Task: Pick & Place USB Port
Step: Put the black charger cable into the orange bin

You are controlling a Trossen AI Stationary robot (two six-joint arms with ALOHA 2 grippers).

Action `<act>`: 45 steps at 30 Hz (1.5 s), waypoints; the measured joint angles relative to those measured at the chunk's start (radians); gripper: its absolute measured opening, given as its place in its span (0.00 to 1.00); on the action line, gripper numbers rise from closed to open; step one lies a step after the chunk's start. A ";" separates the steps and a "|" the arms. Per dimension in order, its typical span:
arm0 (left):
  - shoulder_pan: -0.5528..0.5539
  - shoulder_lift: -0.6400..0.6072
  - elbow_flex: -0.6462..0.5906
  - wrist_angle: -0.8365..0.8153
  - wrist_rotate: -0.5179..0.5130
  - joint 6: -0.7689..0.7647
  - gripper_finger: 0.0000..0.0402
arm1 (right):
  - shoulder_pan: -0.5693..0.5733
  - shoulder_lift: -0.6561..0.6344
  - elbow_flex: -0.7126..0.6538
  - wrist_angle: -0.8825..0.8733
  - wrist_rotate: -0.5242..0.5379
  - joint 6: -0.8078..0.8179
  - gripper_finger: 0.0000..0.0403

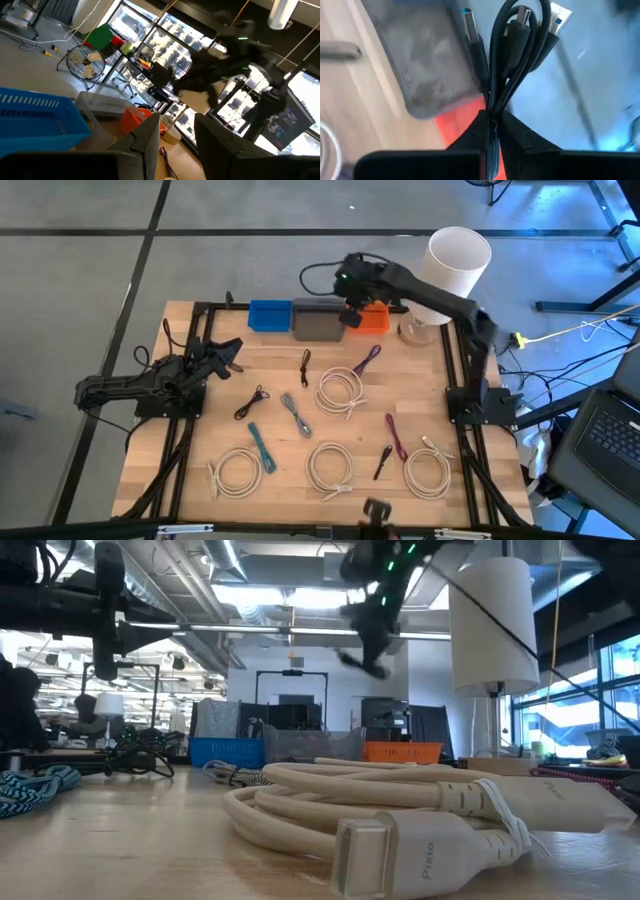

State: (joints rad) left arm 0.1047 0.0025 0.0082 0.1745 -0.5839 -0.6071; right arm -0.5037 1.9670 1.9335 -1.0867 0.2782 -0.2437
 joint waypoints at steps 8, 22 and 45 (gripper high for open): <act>0.000 0.000 0.000 0.000 0.000 0.000 0.28 | -0.131 0.209 0.152 -0.169 -0.010 -0.026 0.05; 0.000 0.000 0.000 -0.002 0.000 0.000 0.28 | -0.230 0.263 0.154 -0.189 -0.089 -0.025 0.05; 0.000 0.000 0.000 -0.045 0.002 0.026 0.28 | -0.230 0.264 -0.126 -0.005 -0.178 -0.026 0.05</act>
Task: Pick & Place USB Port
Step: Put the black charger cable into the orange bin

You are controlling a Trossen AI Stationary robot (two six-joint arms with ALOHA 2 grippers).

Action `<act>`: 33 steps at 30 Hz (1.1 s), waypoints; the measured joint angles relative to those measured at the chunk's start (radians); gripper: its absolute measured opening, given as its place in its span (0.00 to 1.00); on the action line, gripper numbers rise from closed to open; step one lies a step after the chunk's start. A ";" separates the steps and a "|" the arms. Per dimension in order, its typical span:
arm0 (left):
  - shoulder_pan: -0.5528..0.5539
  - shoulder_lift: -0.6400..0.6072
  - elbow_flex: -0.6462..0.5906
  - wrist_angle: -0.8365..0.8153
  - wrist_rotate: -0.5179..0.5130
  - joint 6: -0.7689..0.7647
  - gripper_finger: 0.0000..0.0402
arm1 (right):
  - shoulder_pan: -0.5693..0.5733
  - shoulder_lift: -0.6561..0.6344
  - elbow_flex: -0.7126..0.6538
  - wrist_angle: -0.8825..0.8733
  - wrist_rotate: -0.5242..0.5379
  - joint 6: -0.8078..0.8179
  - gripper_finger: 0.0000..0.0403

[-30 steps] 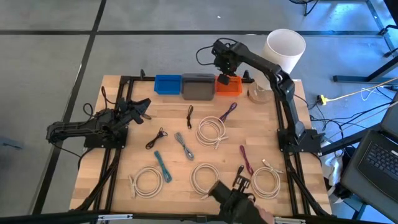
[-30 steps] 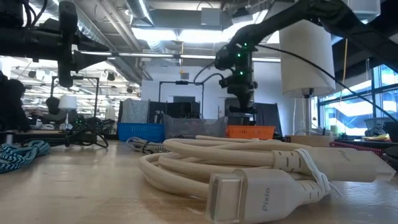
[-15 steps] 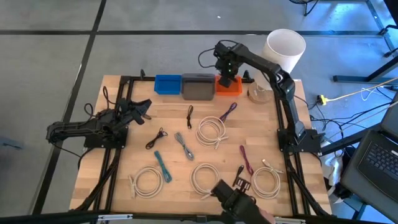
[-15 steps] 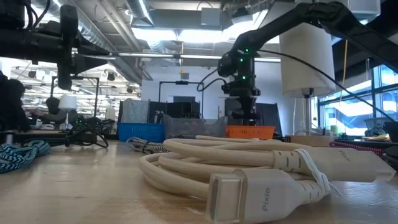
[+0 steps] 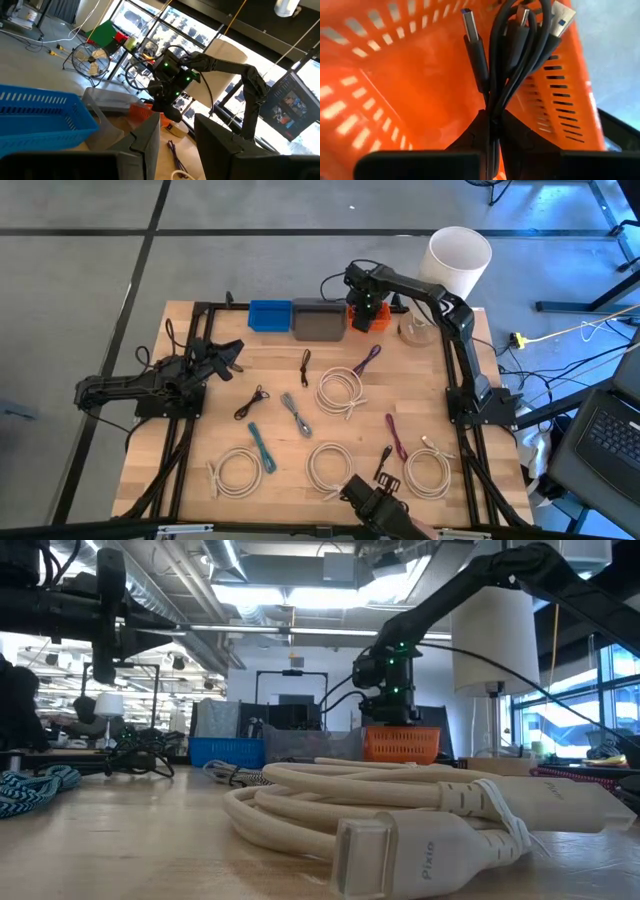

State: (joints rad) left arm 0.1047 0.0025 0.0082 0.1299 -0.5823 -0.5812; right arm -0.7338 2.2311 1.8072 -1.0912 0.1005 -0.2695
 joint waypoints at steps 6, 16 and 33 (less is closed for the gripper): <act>0.000 0.000 0.000 0.000 0.000 0.000 0.28 | 0.007 0.000 -0.009 -0.029 0.000 0.000 0.05; 0.000 0.000 0.000 0.000 -0.001 0.001 0.28 | 0.033 0.000 0.005 -0.053 0.000 0.000 0.05; 0.000 0.000 0.000 0.000 -0.001 0.001 0.28 | 0.032 0.000 0.021 -0.040 0.003 0.067 0.48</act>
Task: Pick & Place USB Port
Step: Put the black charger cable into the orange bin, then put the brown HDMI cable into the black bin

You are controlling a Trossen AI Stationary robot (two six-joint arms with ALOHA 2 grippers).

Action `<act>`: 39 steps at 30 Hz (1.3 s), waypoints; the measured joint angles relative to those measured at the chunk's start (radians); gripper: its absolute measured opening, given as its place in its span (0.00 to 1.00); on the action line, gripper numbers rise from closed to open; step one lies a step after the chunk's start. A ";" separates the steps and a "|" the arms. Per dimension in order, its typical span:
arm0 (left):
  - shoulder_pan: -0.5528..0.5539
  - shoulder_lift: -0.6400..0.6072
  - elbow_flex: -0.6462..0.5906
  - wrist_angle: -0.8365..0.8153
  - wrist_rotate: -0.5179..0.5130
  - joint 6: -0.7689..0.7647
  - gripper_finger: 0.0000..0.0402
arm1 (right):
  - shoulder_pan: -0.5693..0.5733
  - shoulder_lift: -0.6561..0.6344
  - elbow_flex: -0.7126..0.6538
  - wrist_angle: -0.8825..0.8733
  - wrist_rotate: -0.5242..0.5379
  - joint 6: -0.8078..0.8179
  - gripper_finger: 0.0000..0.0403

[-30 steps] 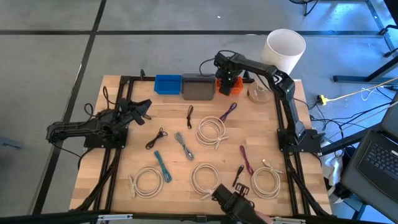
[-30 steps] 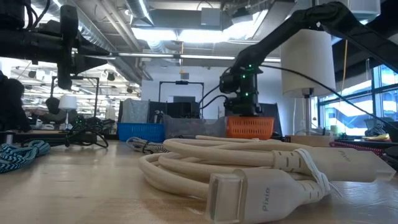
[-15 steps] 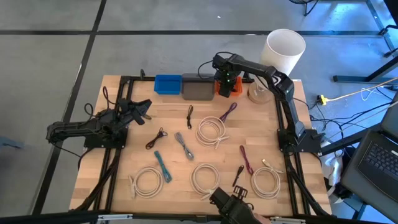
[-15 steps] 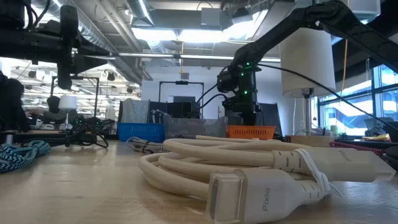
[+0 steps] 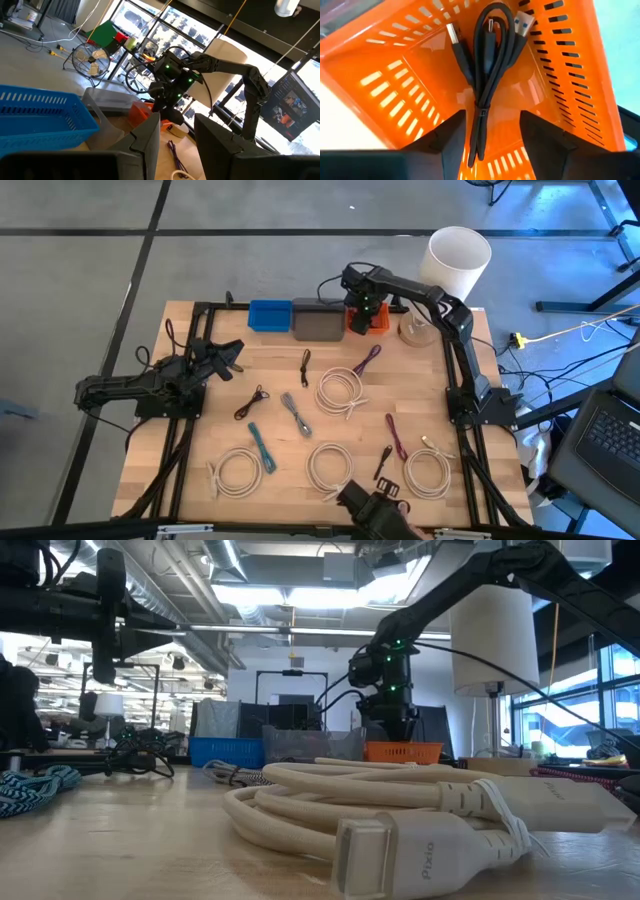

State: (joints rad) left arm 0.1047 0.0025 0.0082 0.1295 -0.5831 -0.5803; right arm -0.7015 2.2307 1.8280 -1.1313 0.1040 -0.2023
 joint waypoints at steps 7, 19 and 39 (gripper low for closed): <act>0.000 0.000 0.000 0.000 0.000 0.000 0.28 | 0.022 -0.037 0.089 -0.008 0.005 0.013 0.45; 0.000 0.000 0.000 0.000 0.007 0.027 0.28 | 0.119 -0.165 0.150 -0.121 -0.406 0.207 0.40; 0.000 0.000 0.000 0.000 0.062 0.043 0.28 | 0.643 -0.165 0.143 -0.090 -0.129 0.227 0.40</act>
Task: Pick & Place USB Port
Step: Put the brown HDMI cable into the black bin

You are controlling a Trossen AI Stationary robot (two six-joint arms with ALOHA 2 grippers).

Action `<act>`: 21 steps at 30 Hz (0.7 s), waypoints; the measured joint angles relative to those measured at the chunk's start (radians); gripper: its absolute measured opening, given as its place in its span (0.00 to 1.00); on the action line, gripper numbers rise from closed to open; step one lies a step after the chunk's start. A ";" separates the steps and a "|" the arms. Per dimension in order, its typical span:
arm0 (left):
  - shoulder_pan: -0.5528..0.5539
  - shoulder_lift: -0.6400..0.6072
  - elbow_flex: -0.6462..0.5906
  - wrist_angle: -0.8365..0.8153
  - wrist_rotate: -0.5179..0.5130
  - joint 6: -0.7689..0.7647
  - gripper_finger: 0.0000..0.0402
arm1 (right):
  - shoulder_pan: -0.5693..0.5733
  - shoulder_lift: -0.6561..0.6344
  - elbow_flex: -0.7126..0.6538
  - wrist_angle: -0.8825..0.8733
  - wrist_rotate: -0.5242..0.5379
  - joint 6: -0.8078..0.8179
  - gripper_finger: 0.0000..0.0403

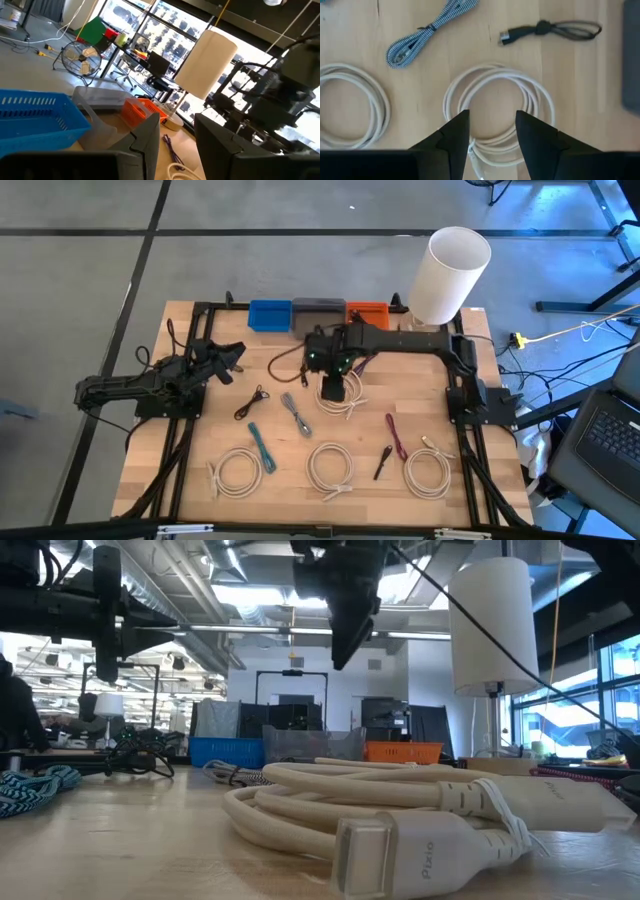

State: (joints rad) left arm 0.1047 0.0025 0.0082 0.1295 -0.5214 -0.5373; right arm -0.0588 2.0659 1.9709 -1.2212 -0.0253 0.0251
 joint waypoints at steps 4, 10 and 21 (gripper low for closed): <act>0.000 0.000 0.000 0.000 0.000 0.000 0.28 | 0.030 0.000 0.000 -0.002 0.040 0.045 0.40; 0.000 0.000 0.000 0.000 0.001 0.013 0.28 | 0.036 0.000 -0.064 0.017 0.033 0.117 0.40; 0.000 0.000 0.000 -0.009 0.021 0.019 0.28 | 0.038 0.002 -0.377 0.194 -0.115 0.151 0.40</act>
State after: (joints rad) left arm 0.1047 0.0025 0.0082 0.1207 -0.5003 -0.5179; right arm -0.0209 2.0674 1.5937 -1.0270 -0.1398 0.1758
